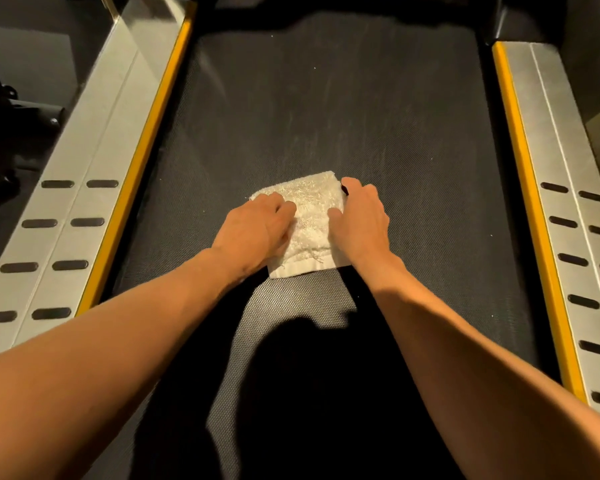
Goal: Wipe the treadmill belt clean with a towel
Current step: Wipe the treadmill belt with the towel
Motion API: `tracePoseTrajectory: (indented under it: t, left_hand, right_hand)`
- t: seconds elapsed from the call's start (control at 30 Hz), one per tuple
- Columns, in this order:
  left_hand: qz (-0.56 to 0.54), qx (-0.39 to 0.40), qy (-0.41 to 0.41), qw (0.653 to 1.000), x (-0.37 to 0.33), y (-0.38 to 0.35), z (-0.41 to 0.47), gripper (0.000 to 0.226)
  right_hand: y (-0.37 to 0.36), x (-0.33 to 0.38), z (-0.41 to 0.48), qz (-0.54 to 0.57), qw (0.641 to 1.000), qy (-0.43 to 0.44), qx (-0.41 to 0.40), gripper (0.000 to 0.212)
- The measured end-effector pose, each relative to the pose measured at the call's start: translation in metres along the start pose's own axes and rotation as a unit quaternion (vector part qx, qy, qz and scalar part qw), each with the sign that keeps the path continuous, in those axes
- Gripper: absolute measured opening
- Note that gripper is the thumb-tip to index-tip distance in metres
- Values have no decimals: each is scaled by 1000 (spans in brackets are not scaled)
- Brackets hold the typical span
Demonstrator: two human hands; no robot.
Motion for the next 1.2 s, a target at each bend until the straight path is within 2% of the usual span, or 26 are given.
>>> tracePoseTrajectory:
  t: [0.1, 0.23, 0.3, 0.37, 0.43, 0.47, 0.53, 0.57, 0.6, 0.67, 0.77, 0.87, 1.1, 1.2]
  left_hand:
    - [-59, 7, -21, 998, 9, 2, 2, 22]
    - [-87, -43, -67, 993, 19, 12, -5, 16]
    - [-75, -52, -77, 993, 24, 15, -12, 19]
    - [-54, -38, -98, 993, 27, 14, -18, 23]
    - [-34, -19, -120, 992, 25, 9, -23, 28]
    - [-28, -15, -123, 992, 23, 6, -23, 31]
    - [-24, -12, -113, 993, 18, 1, -22, 37]
    - [-19, -9, -109, 994, 15, -2, -21, 39]
    - [-9, -7, -108, 994, 11, -6, -20, 41]
    - [12, -13, -107, 994, 6, -13, -18, 44]
    - [-22, -17, -67, 997, 6, -14, -13, 49]
    - [-33, -22, -30, 999, 9, -16, -8, 43]
    - [35, -69, -65, 995, -5, -11, -5, 18]
    - [49, -64, -92, 992, -8, -18, -13, 20]
  right_hand:
    - [4, -5, 3, 105, 993, -52, -1, 45]
    - [12, -7, 0, 213, 972, -101, 4, 32]
    - [9, -10, -2, 282, 948, -131, 71, 18]
    - [4, -13, -7, 306, 923, -154, 172, 8]
    - [6, -15, -9, 204, 946, -101, 232, 19]
    - [8, -15, -6, 127, 969, -63, 202, 26]
    - [17, -2, -4, 34, 996, 5, 81, 20]
    - [16, 10, -6, 31, 997, 44, 47, 19]
    - [8, 20, -8, 28, 995, 84, 49, 21]
    - [-18, 36, -15, -12, 985, 139, 100, 27]
    - [-32, 43, -20, -97, 979, 165, 72, 32]
    - [-37, 48, -20, -119, 973, 193, 46, 30]
    - [-36, 49, -27, -96, 978, 183, 35, 22]
    - [-36, 44, -32, -73, 981, 175, 48, 21]
Point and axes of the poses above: each hand's wrist, its own z-axis towards the middle knuckle, its own y-axis out of the back of the hand, x = y × z, the point moved 6 cm from there along z, towards the middle knuckle, and after that the axes turned 13 degrees about y, right-handed, at the moved point
